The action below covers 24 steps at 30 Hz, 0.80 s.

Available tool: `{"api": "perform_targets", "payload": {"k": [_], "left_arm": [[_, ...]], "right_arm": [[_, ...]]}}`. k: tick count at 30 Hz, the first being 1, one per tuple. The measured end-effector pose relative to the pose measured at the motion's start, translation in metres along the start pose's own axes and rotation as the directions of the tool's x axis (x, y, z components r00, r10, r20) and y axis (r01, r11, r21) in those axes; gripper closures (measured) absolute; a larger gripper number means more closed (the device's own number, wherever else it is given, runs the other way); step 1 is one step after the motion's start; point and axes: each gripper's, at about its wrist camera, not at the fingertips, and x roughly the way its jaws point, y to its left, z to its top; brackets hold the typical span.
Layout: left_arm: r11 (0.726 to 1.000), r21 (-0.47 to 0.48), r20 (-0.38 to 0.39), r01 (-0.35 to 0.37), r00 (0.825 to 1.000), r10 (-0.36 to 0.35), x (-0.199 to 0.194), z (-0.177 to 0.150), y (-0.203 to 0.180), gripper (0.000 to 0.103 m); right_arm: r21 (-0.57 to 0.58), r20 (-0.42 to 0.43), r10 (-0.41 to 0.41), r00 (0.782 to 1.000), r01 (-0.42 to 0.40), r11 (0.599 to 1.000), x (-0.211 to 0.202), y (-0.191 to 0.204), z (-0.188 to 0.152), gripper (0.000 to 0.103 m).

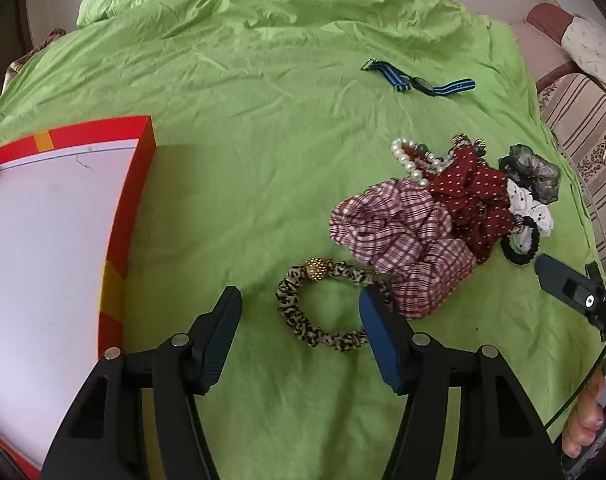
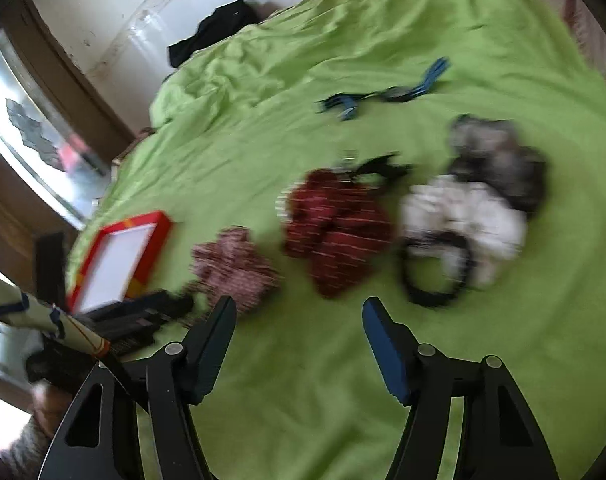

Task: Organize jewelry
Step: 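Grasp the leopard hair tie with left tool while right grasps plaid scrunchie, then drop the leopard hair tie in the tray with left tool while right drops plaid scrunchie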

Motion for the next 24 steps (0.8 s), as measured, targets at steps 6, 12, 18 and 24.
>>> {"api": "perform_targets", "payload": {"k": [6, 12, 18, 24], "left_arm": [[1.0, 0.013, 0.002, 0.011, 1.0, -0.011, 0.01, 0.0, -0.002, 0.064], [1.0, 0.024, 0.013, 0.013, 1.0, -0.013, 0.011, -0.005, -0.003, 0.097], [0.999, 0.011, 0.039, 0.037, 0.999, -0.037, -0.014, -0.009, -0.007, 0.098], [0.997, 0.002, 0.125, 0.076, 0.989, -0.076, -0.073, -0.014, -0.007, 0.098]], "right_arm": [[0.068, -0.055, 0.113, 0.992, -0.109, 0.992, 0.04, 0.012, 0.013, 0.043], [0.074, -0.105, 0.109, 0.988, -0.102, 0.992, 0.072, 0.024, 0.017, 0.067], [0.092, -0.111, 0.117, 0.987, -0.107, 0.99, 0.065, 0.028, 0.015, 0.095], [0.035, -0.051, 0.085, 0.995, -0.083, 0.996, 0.022, 0.051, 0.015, 0.095]]}}
